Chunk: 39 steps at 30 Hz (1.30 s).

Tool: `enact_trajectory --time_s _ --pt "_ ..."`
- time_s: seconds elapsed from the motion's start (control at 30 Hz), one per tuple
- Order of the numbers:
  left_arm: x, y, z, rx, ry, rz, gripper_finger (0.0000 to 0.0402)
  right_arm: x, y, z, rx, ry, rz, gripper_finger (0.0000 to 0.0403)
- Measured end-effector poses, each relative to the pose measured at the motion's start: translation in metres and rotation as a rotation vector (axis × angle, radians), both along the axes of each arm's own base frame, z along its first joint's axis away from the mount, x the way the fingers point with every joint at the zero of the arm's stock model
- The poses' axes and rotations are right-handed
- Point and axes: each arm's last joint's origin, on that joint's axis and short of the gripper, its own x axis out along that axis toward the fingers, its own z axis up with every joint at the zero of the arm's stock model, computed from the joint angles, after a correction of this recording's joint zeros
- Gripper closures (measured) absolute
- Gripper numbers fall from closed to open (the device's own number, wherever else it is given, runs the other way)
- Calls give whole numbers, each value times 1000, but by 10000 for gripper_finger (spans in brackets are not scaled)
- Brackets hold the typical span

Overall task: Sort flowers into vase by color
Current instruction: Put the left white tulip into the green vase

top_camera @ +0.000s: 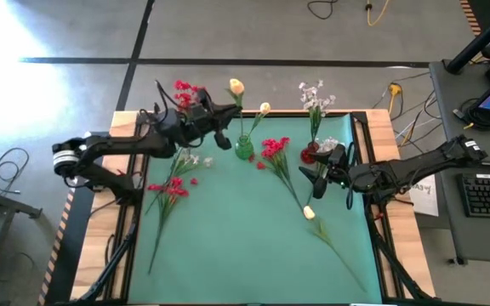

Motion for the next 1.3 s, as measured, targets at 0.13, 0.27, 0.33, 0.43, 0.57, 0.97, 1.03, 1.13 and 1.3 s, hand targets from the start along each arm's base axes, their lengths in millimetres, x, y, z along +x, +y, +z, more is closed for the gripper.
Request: enact_trajectory --time_s 0.13,0.27,0.33,0.43,0.57,0.97,1.03,1.13,1.3 --pt "5 7 -7 12 -28 14 401 0 0 0 -1 0 -4 114" --pt "9 14 -16 -2 -7 30 401 0 0 0 -2 0 -8 113" --pt "11 17 -20 -3 12 39 401 0 0 0 -3 0 -8 114" --pt "10 21 -21 -2 10 49 401 0 0 0 -3 1 -8 116" --pt "11 23 -24 -23 15 55 401 0 0 0 -5 2 -7 117" --pt "18 27 -39 -85 86 92 398 0 0 0 -9 4 -6 106" --pt "18 27 -39 -85 88 90 390 0 0 0 -9 4 -6 105" --pt "17 26 -39 -100 96 86 368 0 0 0 -9 4 -6 103" --pt "18 24 -41 -119 128 78 316 0 0 0 -9 4 -5 102"
